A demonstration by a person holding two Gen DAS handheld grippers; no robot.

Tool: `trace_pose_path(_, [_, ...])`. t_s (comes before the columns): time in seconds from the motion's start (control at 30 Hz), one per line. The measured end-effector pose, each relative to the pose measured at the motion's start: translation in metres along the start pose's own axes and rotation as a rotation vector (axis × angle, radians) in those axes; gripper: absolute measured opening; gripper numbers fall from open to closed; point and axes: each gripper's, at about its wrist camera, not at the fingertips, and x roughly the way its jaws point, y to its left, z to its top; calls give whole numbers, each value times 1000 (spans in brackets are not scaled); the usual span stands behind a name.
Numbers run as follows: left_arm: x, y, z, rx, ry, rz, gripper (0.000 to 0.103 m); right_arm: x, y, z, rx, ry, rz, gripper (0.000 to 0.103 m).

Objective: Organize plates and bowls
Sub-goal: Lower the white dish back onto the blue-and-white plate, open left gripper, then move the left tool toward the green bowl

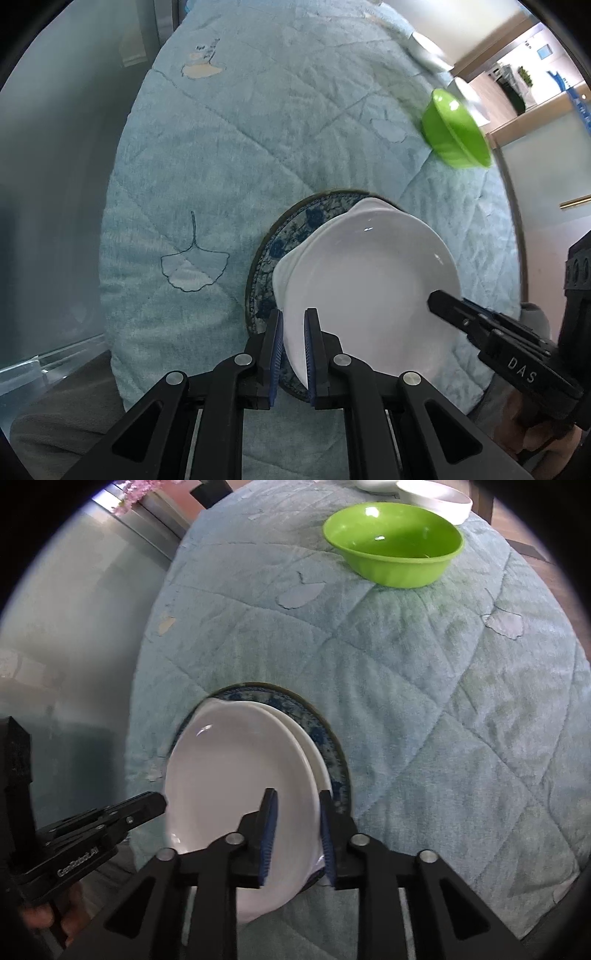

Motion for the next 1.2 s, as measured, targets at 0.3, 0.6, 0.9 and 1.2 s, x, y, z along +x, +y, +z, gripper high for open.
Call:
trace_pose_path(0.3, [-60,-12,-13,58,-207,65,59,-25,1,-11,-114,-60,-81,36])
trace_pose_path(0.6, [-101,-20,-27,39,-316,42,72,4,-11,-3,-65,-10,-10,15])
trace_pose_path(0.9, [-145,-73,-47,138,-540,99,99,-90,-36,-19,-81,-287,-115,90])
trace_pose_path(1.2, [-139,-138,-43,218,-426,-16,15,-173,-94,-46,-17,-417,-149,68])
